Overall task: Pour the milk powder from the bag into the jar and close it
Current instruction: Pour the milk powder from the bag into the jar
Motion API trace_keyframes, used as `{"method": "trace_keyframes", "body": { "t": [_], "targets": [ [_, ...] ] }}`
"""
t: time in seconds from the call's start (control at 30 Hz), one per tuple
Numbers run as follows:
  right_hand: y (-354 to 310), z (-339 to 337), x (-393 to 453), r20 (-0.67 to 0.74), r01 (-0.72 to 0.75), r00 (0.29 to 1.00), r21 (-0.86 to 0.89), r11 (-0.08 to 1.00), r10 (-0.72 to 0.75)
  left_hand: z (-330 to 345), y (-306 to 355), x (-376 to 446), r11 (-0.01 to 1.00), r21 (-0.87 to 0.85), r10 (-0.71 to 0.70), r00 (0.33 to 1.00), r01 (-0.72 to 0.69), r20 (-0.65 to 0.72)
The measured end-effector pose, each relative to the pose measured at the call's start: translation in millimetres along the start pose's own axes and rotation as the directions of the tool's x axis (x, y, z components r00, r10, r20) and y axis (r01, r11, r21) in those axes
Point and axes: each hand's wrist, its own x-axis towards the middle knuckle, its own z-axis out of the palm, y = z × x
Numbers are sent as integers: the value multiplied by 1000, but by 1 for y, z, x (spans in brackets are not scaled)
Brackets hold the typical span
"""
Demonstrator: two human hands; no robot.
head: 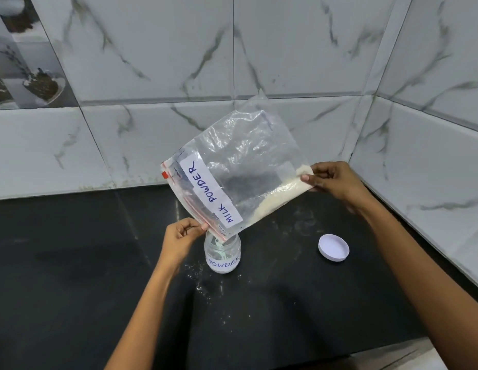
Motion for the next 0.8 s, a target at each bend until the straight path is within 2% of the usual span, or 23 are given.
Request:
{"method": "trace_keyframes", "body": {
  "t": [0.13, 0.43, 0.53, 0.7, 0.8],
  "targets": [
    [-1, 3, -1, -34, 18, 999, -17, 1000, -18, 0, -1, 2, 1000, -7, 2, 1000, -2, 0],
    [-3, -7, 4, 104, -103, 990, 116, 988, 91, -2, -3, -2, 999, -18, 26, 999, -27, -23],
    [1, -7, 6, 50, -128, 991, 204, 971, 120, -2, -4, -4, 1000, -8, 27, 999, -28, -40],
    [-2, -1, 6, -60, -50, 996, 185, 981, 62, -2, -3, -6, 999, -15, 27, 999, -28, -45],
    [-7, 3, 6, -72, -11, 997, 174, 985, 24, -1, -1, -7, 1000, -15, 22, 999, -23, -40]
  ]
}}
